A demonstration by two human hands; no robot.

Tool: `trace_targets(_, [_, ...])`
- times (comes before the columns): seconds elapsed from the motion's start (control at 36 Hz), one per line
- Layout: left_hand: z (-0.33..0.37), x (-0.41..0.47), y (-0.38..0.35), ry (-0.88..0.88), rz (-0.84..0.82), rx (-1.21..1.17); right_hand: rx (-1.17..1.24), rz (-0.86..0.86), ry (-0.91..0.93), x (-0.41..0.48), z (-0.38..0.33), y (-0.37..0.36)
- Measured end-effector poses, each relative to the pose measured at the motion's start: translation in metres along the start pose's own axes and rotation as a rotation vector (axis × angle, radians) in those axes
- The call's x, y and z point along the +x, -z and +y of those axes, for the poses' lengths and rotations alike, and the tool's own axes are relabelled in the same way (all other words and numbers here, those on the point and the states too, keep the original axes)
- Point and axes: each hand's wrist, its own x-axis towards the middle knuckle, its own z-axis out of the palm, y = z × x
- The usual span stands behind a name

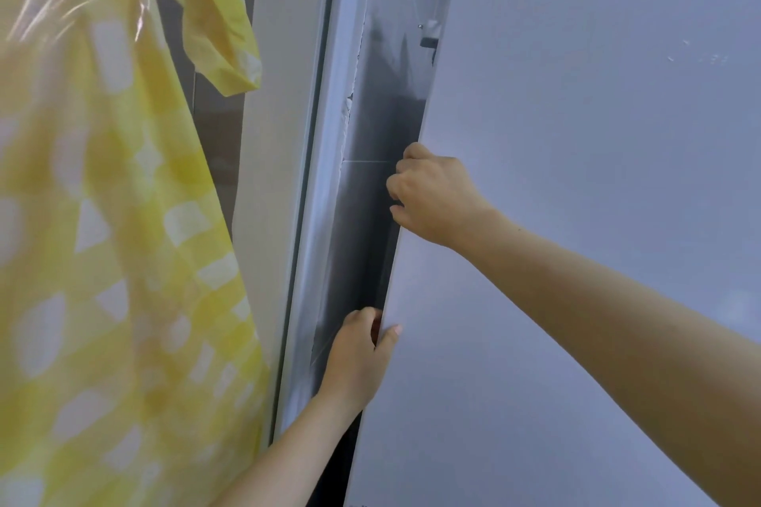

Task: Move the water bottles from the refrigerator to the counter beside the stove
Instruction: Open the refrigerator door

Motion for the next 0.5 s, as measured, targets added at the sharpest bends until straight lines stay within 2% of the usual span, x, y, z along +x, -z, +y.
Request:
trace_targets(0.31, [0.003, -0.036, 0.016, -0.052, 0.012, -0.050, 0.022, 0.102, -0.007, -0.029, -0.018, 0.022])
trace_targets(0.5, [0.012, -0.067, 0.026, -0.083, 0.032, -0.097, -0.052, 0.182, -0.007, -0.051, -0.031, 0.039])
